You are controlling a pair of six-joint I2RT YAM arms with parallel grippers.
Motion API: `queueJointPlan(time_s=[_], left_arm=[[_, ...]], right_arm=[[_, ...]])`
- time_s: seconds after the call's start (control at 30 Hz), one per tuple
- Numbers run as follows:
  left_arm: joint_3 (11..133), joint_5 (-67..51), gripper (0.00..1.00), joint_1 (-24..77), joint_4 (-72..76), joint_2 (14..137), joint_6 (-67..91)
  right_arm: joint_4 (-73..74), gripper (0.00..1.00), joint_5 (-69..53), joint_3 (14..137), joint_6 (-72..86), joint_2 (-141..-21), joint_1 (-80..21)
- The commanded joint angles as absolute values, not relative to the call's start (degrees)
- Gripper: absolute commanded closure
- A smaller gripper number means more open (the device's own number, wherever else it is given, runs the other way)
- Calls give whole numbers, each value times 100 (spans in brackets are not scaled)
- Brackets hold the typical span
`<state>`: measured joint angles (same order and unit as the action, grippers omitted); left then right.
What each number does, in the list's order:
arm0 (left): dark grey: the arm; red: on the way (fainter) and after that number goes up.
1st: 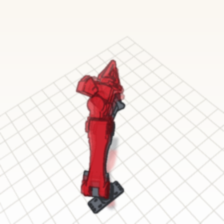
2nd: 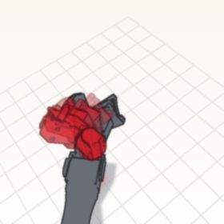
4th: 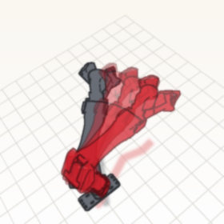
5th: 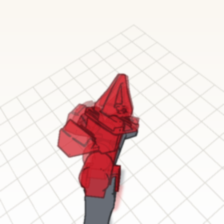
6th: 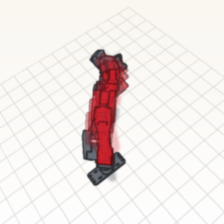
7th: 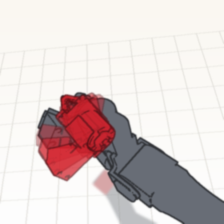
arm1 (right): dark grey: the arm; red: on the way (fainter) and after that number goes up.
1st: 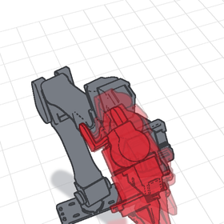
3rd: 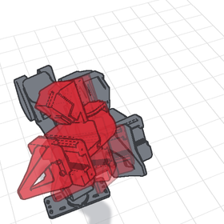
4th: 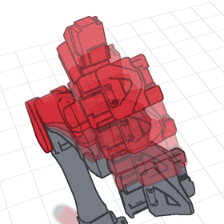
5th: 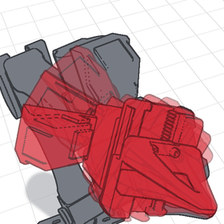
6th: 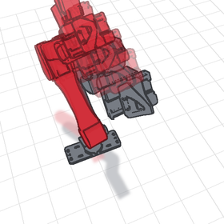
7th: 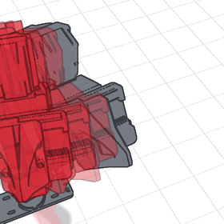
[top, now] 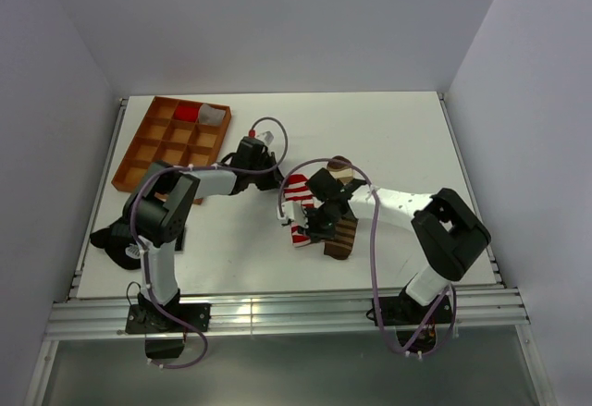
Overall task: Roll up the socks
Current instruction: Roll the sock at the center of the board.
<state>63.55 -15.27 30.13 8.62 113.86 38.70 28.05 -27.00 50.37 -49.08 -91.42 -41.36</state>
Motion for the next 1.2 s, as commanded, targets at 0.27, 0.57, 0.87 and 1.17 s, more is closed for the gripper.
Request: queueJointPlan(time_s=[0.27, 0.57, 0.87, 1.17], left_arm=[[5634, -317, 100, 2558, -273, 10934, 4016], [5309, -132, 100, 2479, -123, 10626, 4447], [4553, -149, 87, 2487, 675, 10266, 5018], [3938, -97, 70, 2487, 1195, 9774, 5071]], right_arm=[[4911, 96, -3585, 7082, -4737, -10791, -3920], [6275, 96, -3955, 8718, -4588, -12470, -3656], [6697, 96, -3859, 9298, -4333, -13007, -3639], [7049, 96, -3744, 9738, -4333, -13403, -3647]])
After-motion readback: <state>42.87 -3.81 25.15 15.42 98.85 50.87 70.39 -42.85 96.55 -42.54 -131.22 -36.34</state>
